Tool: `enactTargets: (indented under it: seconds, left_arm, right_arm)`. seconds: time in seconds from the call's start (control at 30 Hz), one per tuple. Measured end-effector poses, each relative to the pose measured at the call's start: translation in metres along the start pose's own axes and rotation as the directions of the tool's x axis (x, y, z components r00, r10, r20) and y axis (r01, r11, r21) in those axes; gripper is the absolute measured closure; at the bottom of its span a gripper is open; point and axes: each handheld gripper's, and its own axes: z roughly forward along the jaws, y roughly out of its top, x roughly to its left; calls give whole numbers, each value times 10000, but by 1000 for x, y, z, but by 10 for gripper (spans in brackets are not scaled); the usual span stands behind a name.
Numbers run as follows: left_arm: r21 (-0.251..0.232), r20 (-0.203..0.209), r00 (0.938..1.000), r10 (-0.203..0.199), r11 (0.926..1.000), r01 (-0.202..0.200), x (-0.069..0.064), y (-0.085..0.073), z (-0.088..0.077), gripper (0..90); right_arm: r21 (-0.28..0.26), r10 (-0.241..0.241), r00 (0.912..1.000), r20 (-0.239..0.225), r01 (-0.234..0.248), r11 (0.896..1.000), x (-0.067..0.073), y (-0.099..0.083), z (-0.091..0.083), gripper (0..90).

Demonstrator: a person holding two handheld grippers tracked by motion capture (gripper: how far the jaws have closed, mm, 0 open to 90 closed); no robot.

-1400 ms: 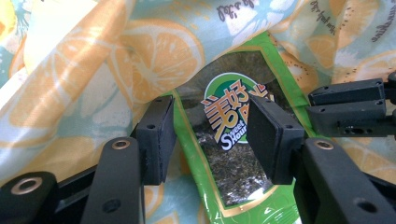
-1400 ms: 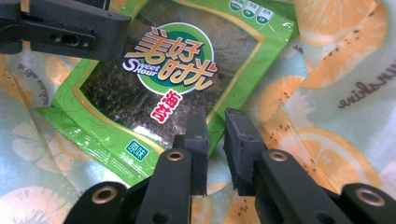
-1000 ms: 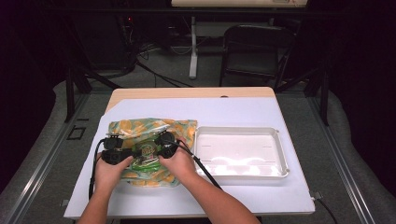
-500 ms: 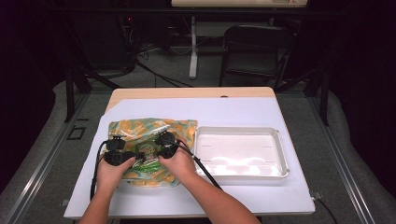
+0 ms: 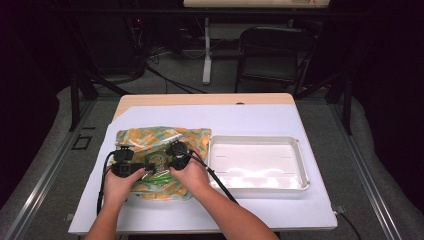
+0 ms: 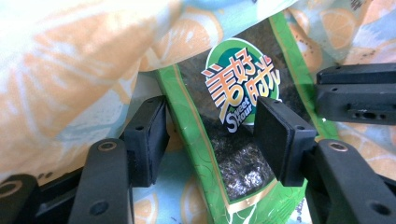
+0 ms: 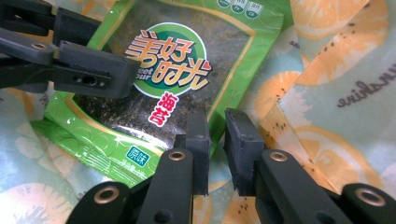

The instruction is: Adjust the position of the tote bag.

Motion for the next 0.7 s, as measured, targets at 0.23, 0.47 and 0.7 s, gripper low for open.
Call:
enactTargets:
  seconds: [0.23,0.47,0.7]
  left_arm:
    - [-622,159,9999,-38,9980,48,-4,1,-6,470]
    - [-926,504,9987,-20,9957,67,-8,3,-13,481]
    - [-836,1041,9945,-133,9963,220,-8,3,-13,518]
  right_arm:
    - [-49,152,9999,-72,-152,9999,-2,-1,0,794]
    - [81,78,10000,19,-78,9999,-4,-2,0,797]
    - [149,75,10000,43,-76,9999,-6,-3,0,804]
